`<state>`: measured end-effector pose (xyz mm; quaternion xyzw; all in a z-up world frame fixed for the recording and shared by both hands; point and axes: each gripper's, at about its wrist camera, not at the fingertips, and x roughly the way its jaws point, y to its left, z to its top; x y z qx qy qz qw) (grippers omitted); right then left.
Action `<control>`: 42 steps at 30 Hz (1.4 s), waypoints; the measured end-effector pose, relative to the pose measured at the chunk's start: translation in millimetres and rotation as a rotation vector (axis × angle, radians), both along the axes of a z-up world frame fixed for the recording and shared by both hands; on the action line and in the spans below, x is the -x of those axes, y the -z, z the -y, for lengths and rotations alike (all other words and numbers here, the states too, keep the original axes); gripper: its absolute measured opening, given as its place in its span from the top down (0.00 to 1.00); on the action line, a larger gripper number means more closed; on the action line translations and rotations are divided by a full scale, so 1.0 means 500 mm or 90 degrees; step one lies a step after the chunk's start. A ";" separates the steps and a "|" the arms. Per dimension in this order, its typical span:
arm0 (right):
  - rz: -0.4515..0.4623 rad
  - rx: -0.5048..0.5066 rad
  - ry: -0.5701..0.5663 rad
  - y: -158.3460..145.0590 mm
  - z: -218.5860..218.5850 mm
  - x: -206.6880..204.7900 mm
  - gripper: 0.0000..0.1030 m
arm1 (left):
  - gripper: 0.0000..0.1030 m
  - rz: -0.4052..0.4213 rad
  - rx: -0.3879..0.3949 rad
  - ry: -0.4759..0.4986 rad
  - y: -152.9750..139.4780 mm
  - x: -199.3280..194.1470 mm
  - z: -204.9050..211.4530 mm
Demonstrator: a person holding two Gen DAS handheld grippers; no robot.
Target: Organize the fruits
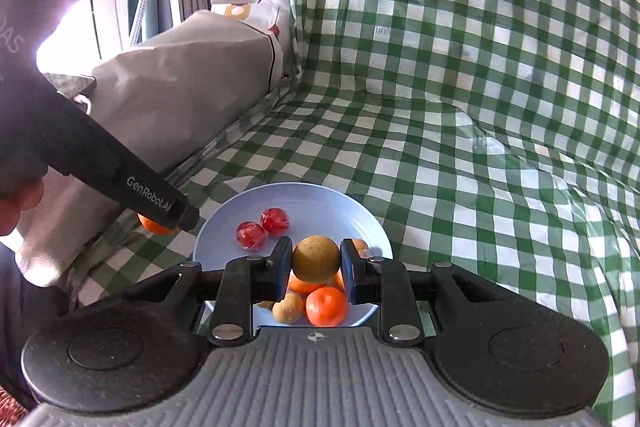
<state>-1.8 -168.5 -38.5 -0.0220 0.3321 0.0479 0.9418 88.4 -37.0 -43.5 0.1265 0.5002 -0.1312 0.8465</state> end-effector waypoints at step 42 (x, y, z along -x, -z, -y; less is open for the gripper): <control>-0.021 0.015 0.134 -0.027 -0.027 0.118 0.01 | 0.00 0.070 -0.030 -0.018 -0.060 0.152 -0.055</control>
